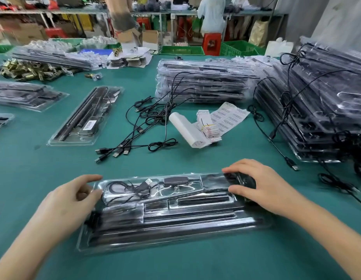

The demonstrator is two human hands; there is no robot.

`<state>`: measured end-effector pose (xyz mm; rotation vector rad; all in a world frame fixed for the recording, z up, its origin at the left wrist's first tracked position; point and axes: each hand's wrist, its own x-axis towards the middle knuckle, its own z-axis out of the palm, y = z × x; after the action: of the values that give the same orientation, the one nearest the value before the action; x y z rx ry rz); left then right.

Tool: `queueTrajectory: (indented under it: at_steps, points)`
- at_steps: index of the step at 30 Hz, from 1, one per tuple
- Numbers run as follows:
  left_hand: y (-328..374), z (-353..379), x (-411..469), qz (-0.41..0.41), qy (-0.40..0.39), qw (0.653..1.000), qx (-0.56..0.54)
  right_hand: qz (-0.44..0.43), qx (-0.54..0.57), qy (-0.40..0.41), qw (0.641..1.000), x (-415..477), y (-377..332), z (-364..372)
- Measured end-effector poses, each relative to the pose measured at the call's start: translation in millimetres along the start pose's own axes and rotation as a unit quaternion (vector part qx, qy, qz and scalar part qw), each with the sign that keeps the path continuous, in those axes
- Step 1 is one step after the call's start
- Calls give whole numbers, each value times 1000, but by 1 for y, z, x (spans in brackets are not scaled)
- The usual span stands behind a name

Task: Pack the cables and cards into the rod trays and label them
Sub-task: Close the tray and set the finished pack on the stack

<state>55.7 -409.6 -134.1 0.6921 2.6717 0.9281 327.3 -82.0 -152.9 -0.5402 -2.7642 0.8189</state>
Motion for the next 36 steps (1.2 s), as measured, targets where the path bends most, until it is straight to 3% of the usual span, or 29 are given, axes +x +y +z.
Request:
queueTrajectory:
  at_steps: [7, 11, 13, 17, 26, 31, 36]
  points:
    - [7, 9, -3, 33, 39, 997, 53, -1, -29, 16, 999, -1, 1, 5]
    - [35, 18, -5, 148, 83, 978, 122, -2, -38, 13, 999, -1, 0, 5]
    - [55, 30, -4, 189, 43, 973, 128, 0, -38, 4, 999, 0, 0, 4]
    - [58, 59, 0, 168, -74, 956, 231, 12, -29, -12, 999, 0, 0, 2]
    - [46, 68, 0, 166, -67, 948, 262, 27, -36, -52, 998, 6, -4, -3]
    - [50, 68, 1, 159, -79, 945, 274, 13, -104, -74, 992, 14, -22, -6]
    - [52, 66, 2, 154, -101, 938, 292, -60, 7, -70, 996, 41, -72, 38]
